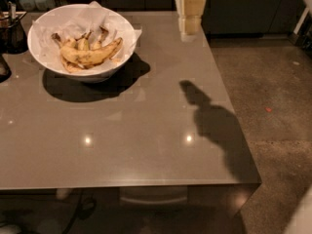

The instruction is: Pick banana from white bowl

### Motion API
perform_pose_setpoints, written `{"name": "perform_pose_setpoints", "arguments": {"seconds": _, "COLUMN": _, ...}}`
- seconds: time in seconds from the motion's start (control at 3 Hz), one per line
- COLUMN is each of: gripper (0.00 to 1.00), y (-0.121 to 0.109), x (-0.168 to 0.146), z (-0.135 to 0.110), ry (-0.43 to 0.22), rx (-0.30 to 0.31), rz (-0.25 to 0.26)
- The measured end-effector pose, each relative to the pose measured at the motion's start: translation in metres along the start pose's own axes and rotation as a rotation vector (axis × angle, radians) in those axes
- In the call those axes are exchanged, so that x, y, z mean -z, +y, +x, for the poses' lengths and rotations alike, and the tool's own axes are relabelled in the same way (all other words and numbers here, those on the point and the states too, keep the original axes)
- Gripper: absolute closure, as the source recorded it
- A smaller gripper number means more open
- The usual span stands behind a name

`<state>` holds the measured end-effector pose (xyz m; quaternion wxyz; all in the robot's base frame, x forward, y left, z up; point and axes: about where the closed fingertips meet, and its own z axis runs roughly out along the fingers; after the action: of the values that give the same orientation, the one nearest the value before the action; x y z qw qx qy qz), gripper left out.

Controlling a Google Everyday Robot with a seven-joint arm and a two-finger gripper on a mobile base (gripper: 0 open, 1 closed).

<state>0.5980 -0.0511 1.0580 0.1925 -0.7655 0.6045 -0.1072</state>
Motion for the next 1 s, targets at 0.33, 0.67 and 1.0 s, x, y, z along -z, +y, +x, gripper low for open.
{"name": "perform_pose_setpoints", "arguments": {"seconds": 0.33, "gripper": 0.00, "y": -0.009, "x": -0.001, "z": -0.008, "ry": -0.022, "rx": 0.002, "rz": 0.037}}
{"name": "perform_pose_setpoints", "arguments": {"seconds": 0.67, "gripper": 0.00, "y": -0.025, "x": -0.020, "z": -0.018, "ry": -0.057, "rx": 0.019, "rz": 0.024}}
{"name": "perform_pose_setpoints", "arguments": {"seconds": 1.0, "gripper": 0.00, "y": -0.039, "x": -0.053, "z": -0.026, "ry": -0.097, "rx": 0.026, "rz": -0.024}}
